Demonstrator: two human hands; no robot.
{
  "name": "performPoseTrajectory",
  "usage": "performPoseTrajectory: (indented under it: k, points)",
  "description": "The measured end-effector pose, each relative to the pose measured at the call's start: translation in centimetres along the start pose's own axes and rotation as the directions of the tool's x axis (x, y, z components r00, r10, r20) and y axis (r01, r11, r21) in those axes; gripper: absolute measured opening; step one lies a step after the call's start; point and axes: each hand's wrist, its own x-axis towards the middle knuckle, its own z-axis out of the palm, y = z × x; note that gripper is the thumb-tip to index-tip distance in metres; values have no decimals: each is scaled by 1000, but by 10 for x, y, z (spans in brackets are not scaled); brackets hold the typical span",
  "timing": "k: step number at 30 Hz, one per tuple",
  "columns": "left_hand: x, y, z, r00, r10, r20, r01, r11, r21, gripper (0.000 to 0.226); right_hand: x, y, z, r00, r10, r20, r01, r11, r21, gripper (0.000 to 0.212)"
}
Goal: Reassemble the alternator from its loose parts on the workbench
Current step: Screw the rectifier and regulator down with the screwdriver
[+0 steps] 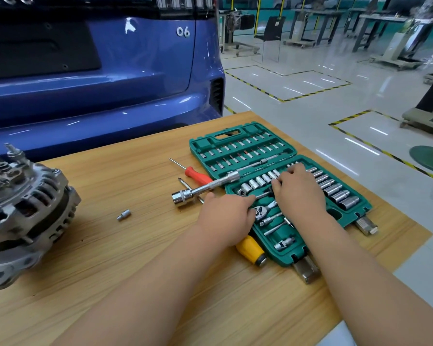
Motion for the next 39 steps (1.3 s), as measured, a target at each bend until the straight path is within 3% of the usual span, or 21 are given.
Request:
performPoseTrajectory:
  k: [4,9,11,13,15,16,18,22,26,28,31,39]
  points:
    - [-1,0,5,999,-35,-1,35,999,-42,41,-5,-5,-2,999,-51,13,53,986,-157,31]
    - [2,3,5,999,-31,22,30,999,20,41,-5,-16,-9,986,-31,164,73,964,-254,23]
    - [1,-2,4,1000,-24,5,25,999,-29,40,-2,-17,-13,988,-52,146,79,978,-191,28]
    - [0,-14,0,988,-82,-129,64,988,-138,36,3,-22,-17,978,-198,62,197,980,31,32]
    - [4,-30,-5,936,-236,-263,156,944,-290,31,4,-34,-20,918,-374,130,343,915,213,37]
    - [7,-38,-7,911,-298,-286,204,927,-315,32,4,-41,-21,874,-443,200,407,892,197,39]
    - [10,-52,-8,898,-321,-301,266,941,-211,32,1,-49,-18,832,-492,257,477,870,122,37]
    - [9,-66,-2,926,-254,-278,265,964,2,25,-2,-51,-14,844,-502,191,494,865,91,26]
    - [6,-68,2,924,-230,-304,241,970,0,20,-6,-43,-15,870,-459,182,423,882,206,17]
    - [5,-68,4,918,-222,-329,237,971,7,19,-4,-39,-19,849,-475,234,425,875,232,19]
    - [5,-67,6,913,-218,-344,232,973,0,19,1,-43,-23,823,-500,271,469,866,175,20]
    - [-1,-64,9,906,-238,-350,237,970,-46,23,-6,-47,-10,802,-577,154,575,816,59,16]
